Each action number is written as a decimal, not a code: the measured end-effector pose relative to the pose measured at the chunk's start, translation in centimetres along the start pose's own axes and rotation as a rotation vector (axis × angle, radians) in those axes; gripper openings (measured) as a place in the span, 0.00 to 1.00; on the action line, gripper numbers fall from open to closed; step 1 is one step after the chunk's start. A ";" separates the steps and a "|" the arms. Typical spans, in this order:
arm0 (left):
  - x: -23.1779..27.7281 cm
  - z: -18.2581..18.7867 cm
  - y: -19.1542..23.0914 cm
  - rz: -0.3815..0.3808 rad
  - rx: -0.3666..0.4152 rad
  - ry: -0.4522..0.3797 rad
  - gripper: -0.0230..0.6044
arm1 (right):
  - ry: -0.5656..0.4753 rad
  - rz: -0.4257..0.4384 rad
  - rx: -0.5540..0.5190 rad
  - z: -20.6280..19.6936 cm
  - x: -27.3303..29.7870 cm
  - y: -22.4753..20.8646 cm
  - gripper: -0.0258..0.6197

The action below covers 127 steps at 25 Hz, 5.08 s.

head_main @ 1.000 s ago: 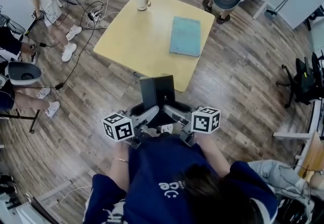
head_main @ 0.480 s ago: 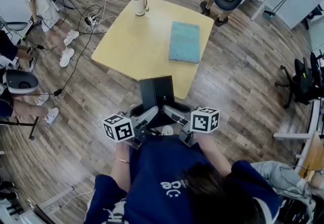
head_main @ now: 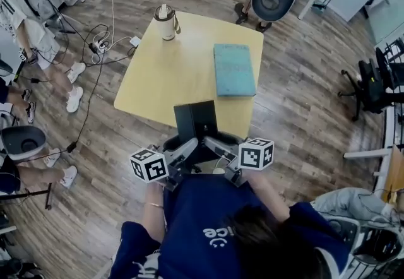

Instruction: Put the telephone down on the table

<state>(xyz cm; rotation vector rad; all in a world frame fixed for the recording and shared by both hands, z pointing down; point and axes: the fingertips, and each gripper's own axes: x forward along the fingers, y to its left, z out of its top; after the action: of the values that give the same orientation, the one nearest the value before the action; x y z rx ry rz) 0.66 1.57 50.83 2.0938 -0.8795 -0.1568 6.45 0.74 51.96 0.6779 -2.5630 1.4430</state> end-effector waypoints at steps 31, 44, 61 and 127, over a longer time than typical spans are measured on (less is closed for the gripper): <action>0.3 12.9 12.5 -0.164 0.012 0.177 0.37 | -0.199 -0.127 0.131 8.5 14.3 -1.1 0.37; 3.3 15.3 14.4 -0.129 -0.012 0.182 0.37 | -0.170 -0.121 0.148 12.0 15.6 -3.5 0.37; 5.7 17.9 19.1 -0.052 -0.054 0.156 0.37 | -0.087 -0.071 0.144 15.3 19.7 -7.1 0.37; 10.2 16.5 28.7 0.048 -0.086 0.285 0.39 | 0.054 -0.113 0.099 15.7 26.1 -15.2 0.37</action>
<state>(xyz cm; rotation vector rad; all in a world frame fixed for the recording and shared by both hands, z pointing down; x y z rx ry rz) -13.61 -27.34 63.56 1.9534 -0.7356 0.1249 -8.46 -27.51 63.69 0.7731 -2.3855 1.5370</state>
